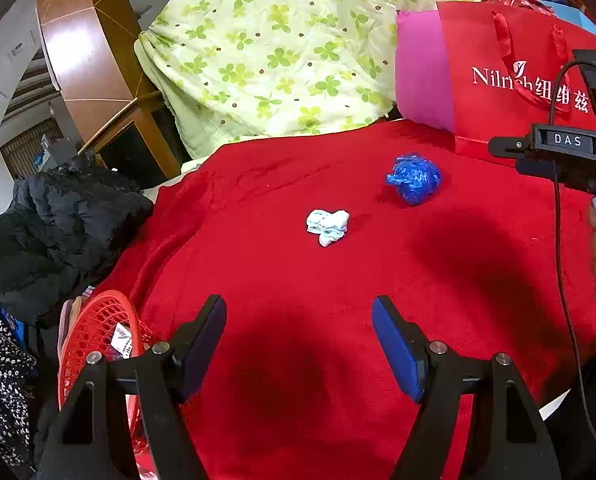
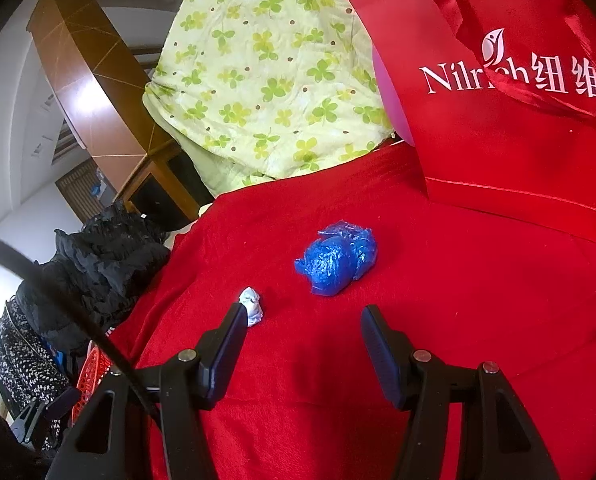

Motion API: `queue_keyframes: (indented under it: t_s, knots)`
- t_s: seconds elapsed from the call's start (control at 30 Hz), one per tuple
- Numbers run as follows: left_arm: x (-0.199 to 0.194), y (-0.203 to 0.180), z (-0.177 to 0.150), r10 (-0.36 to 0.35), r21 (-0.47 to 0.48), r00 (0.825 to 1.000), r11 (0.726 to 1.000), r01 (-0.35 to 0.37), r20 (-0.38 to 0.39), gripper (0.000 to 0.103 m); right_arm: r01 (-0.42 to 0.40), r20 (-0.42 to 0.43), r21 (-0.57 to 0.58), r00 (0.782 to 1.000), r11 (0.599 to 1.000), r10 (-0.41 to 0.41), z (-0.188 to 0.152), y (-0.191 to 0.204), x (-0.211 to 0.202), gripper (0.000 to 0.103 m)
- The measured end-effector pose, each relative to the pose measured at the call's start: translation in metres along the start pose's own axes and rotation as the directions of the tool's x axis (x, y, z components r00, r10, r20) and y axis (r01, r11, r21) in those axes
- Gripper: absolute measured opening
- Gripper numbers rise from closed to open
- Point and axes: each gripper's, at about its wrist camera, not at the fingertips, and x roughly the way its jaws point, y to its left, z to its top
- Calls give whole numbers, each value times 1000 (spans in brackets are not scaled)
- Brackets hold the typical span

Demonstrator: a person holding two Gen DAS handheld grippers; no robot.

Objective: Collect trash
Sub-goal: 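Move both tools back over the cloth toward the blue bag and white tissue, then grasp the blue plastic bag with the right tool while the left tool grasps the white tissue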

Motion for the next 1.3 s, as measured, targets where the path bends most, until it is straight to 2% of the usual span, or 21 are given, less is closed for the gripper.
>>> queue_keyframes:
  t_s: [0.4, 0.6, 0.83, 1.1, 1.3]
  knots:
    - [16, 0, -4, -21, -12, 999, 1000, 21, -25, 76, 17, -25, -15, 1000, 1000, -17, 0, 5, 9, 63]
    - [36, 6, -9, -54, -42, 996, 998, 52, -65, 76, 60, -34, -28, 998, 998, -61, 3, 4, 24, 63]
    - [70, 21, -12, -84, -100, 987, 992, 71, -134, 76, 123, -62, -15, 990, 992, -124, 9, -1, 62, 63]
    - [108, 30, 5, -143, -151, 976, 981, 118, -163, 76, 104, -40, 71, 994, 992, -102, 33, -7, 115, 63]
    - [152, 25, 39, -178, -170, 970, 974, 150, -165, 76, 80, -87, 139, 994, 987, -68, 44, -14, 164, 63]
